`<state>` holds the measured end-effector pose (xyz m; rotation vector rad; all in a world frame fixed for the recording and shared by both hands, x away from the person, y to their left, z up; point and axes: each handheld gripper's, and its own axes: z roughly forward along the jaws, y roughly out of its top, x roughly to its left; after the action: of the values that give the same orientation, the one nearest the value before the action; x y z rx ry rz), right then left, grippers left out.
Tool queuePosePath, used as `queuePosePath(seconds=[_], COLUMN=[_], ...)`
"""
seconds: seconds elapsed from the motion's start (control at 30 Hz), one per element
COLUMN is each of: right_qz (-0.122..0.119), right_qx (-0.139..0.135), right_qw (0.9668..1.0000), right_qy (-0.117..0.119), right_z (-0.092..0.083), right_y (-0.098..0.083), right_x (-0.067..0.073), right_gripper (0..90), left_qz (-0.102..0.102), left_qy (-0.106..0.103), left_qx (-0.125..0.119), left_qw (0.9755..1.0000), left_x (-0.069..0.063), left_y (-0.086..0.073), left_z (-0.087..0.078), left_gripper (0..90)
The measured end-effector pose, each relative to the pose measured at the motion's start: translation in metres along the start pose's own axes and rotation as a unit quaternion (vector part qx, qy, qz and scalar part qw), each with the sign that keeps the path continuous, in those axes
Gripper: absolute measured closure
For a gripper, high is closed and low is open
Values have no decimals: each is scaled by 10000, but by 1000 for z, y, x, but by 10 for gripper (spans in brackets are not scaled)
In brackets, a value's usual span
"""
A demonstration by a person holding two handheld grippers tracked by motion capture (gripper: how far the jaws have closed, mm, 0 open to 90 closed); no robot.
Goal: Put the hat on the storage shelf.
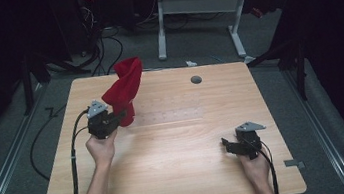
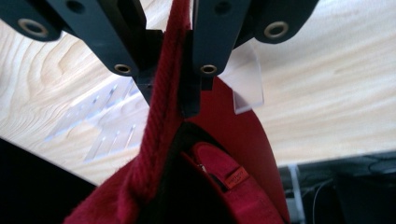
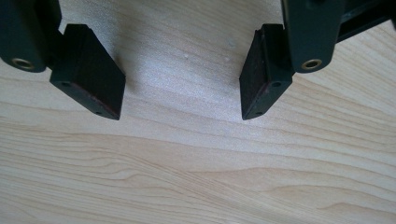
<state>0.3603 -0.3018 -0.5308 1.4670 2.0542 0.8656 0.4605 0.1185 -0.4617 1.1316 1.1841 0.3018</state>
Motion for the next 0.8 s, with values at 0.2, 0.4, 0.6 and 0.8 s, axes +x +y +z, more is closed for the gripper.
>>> queuePosePath(seconds=[0.2, 0.4, 0.6, 0.8], right_qz=[-4, -4, -4, 8], right_qx=[0, 0, -2, 1], right_qw=[10000, 10000, 10000, 10000], right_qy=[2, 2, 5, 12], right_z=[0, 0, 0, 0], right_y=[0, 0, 0, 0], right_x=[0, 0, 0, 0], right_gripper=[315, 314, 313, 312], left_qz=[-179, -239, -260, -180], left_qy=[-9, 75, 126, 119], left_qx=[-7, 204, 293, 238], left_qw=[9998, 9995, 9992, 9995], left_x=[4, 7, 7, 1], left_y=[-2, -5, -5, 0], left_z=[-2, -5, -6, -13], left_gripper=[845, 822, 720, 528])
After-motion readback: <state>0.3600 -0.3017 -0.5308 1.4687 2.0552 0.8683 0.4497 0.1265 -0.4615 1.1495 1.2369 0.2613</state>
